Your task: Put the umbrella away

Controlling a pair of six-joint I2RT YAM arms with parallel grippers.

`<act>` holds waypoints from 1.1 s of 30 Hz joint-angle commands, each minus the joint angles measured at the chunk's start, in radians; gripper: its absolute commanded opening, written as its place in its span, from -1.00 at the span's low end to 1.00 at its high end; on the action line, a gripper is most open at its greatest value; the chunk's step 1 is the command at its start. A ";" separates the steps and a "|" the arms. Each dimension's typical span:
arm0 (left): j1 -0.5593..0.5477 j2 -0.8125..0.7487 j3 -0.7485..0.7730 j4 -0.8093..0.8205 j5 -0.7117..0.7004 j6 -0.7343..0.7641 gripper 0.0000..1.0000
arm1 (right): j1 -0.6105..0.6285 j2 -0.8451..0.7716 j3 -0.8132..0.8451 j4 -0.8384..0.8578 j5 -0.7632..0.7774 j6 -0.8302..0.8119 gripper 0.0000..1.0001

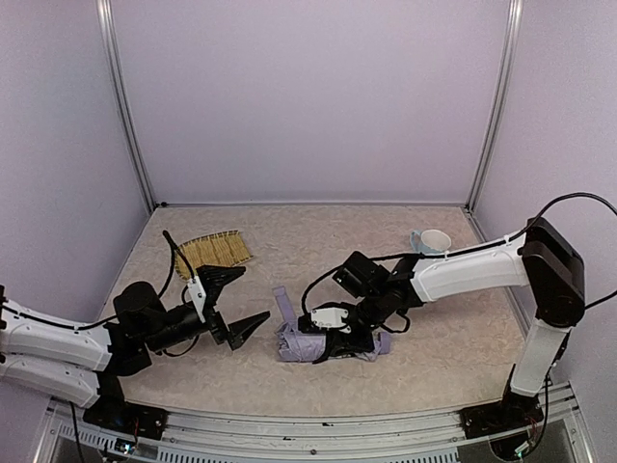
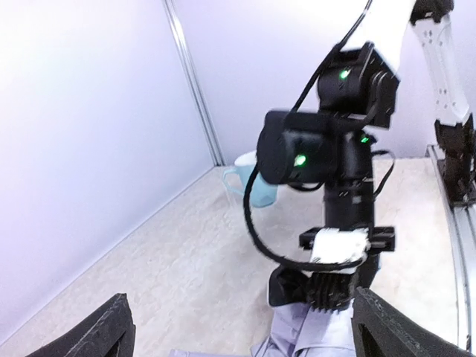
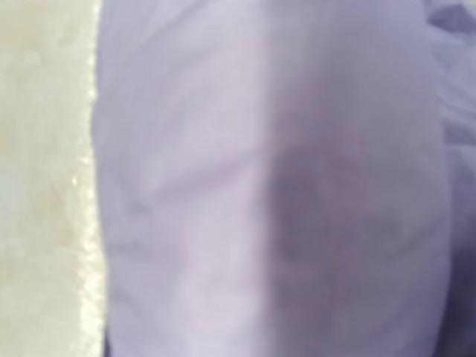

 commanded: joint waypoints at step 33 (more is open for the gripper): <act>-0.108 0.716 0.489 -0.745 0.178 0.239 0.16 | -0.194 0.356 0.181 -0.276 -0.386 0.127 0.02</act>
